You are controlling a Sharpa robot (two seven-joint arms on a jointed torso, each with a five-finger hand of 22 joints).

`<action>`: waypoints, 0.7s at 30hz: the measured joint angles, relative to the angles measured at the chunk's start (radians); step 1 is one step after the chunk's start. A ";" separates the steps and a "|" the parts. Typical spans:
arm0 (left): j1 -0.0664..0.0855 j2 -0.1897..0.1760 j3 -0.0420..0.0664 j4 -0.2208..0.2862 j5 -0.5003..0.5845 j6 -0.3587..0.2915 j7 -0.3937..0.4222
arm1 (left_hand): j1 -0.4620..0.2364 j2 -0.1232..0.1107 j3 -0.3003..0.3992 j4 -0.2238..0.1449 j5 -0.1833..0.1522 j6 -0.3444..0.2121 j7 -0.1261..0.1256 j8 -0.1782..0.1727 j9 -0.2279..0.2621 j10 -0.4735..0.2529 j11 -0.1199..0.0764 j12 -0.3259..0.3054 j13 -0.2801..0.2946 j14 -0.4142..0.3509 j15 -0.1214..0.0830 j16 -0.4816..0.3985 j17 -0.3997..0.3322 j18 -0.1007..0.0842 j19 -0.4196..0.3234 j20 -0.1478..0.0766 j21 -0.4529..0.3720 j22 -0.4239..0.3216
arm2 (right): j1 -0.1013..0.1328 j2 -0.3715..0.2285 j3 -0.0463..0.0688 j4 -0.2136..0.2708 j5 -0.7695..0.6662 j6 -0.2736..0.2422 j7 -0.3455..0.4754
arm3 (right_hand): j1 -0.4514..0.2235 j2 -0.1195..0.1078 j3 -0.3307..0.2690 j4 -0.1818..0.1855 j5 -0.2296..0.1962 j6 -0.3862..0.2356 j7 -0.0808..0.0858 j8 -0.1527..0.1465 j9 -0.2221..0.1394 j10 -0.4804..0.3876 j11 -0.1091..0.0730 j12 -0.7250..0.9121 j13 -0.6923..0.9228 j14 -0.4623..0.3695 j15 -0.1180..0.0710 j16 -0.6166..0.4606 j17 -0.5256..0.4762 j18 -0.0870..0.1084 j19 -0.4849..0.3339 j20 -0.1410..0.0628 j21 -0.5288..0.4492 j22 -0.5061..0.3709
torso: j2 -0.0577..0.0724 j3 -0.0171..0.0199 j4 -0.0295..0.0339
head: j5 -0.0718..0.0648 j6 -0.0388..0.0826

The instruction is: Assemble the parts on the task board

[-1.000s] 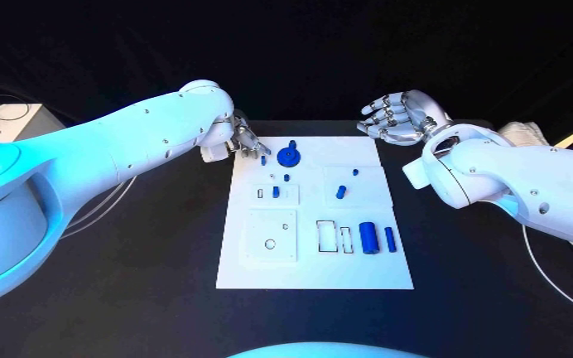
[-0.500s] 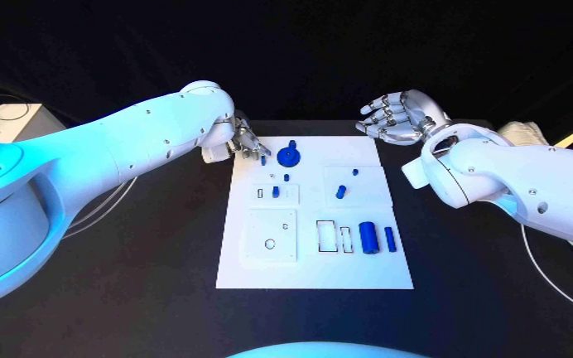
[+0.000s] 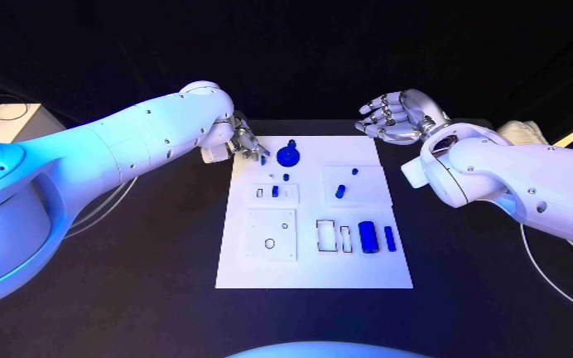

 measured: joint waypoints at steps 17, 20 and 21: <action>-0.001 0.002 -0.001 -0.005 0.008 0.000 0.009 | 0.045 0.014 0.032 -0.008 0.000 0.011 -0.004 -0.006 -0.012 0.004 -0.004 0.004 -0.001 0.000 0.000 0.004 0.000 0.000 0.000 0.000 0.000 0.005 | 0.000 0.001 0.000 0.000 0.000 0.000 0.000 | 0.000 0.000 0.000 0.000 0.000 0.000 0.000 0.000 0.000 0.000 0.000 0.000 0.000 0.000 0.000 0.000 -0.001 0.000 0.000 0.000 0.000 0.000 | 0.000 0.0002 0.0010 | -0.001 -0.003; 0.000 0.002 0.000 -0.005 0.011 0.000 0.012 | 0.080 0.022 0.062 -0.016 0.000 0.014 -0.007 -0.006 -0.019 0.004 -0.004 0.004 -0.006 0.000 0.000 0.004 0.000 0.000 0.000 0.000 0.000 0.005 | 0.000 0.001 0.000 0.000 0.000 0.000 0.000 | 0.000 0.000 0.000 0.000 0.000 0.000 0.000 0.000 0.000 0.000 0.000 0.000 0.000 0.000 0.000 0.000 -0.001 0.000 0.000 0.000 0.000 0.000 | 0.000 0.0002 0.0010 | 0.000 -0.003; 0.000 0.002 0.000 -0.005 0.012 0.000 0.014 | 0.088 0.027 0.073 -0.020 0.000 0.014 -0.007 -0.006 -0.021 0.004 -0.004 0.004 -0.008 0.000 0.000 0.004 0.000 0.000 0.000 0.000 0.000 0.006 | 0.000 0.001 0.000 0.000 0.000 0.000 0.000 | 0.000 0.000 0.000 0.000 0.000 0.000 0.000 0.000 0.000 0.000 0.000 0.000 0.000 0.000 0.000 0.000 -0.001 0.000 0.000 0.000 0.000 0.000 | 0.000 0.0002 0.0010 | 0.000 -0.003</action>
